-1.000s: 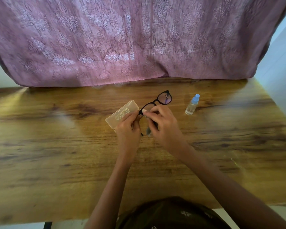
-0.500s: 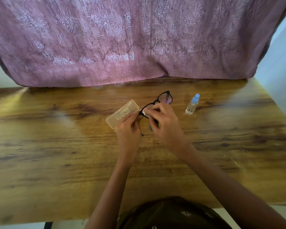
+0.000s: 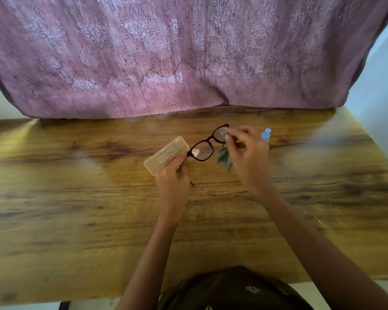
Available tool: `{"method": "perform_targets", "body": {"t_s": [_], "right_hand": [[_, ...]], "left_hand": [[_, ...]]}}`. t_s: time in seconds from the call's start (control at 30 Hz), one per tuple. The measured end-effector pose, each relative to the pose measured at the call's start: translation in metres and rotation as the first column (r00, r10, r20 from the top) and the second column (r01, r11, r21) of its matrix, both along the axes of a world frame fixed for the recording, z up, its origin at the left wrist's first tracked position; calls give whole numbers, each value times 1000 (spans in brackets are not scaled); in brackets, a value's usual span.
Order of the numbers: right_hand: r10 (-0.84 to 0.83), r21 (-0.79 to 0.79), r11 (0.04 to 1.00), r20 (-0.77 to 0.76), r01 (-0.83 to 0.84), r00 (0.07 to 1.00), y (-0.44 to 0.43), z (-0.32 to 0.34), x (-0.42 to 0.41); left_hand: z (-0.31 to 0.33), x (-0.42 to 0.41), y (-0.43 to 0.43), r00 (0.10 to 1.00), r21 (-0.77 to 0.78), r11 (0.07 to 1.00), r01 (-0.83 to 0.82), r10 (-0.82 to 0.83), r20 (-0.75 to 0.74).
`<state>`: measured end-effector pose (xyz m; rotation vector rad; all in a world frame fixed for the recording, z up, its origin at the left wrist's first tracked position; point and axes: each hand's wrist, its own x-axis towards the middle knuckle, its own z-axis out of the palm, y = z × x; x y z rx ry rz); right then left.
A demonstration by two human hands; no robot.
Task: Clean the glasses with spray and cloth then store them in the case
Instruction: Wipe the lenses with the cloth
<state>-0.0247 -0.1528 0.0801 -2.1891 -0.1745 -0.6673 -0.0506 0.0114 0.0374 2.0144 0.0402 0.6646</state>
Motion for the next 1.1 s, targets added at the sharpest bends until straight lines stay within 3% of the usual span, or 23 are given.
{"method": "perform_targets", "body": {"t_s": [0.13,0.27,0.43,0.6,0.77,0.9,1.0,1.1], "right_hand": [[-98,226,963,-209,146,973,-17,-1,9],[27,465,870,-373,162,928,-18,-8,16],[152,622,766,-424,165,893,-21,-10,20],[241,715,683,-411,148,879,-20,-10,16],[226,710,694,-373,120,900,-17,-10,8],[169,629,772,-336,88,926,-19,-10,4],[110,507,860,-310,66,944,-21,-12,1],[46,233,972,-135,-13,990,-22,-12,-3]], "left_hand": [[-1,-3,4,1000,17,1000,26,-26,-3],[2,-2,8,996,65,994,87,-86,-21],[8,3,23,973,141,963,230,-222,-64],[26,7,17,889,-31,929,368,-361,-281],[41,28,-1,811,30,897,441,-384,-441],[46,34,-11,770,-9,884,468,-412,-488],[49,34,-13,757,-31,874,484,-436,-486],[49,31,-12,764,-83,870,486,-468,-444]]}}
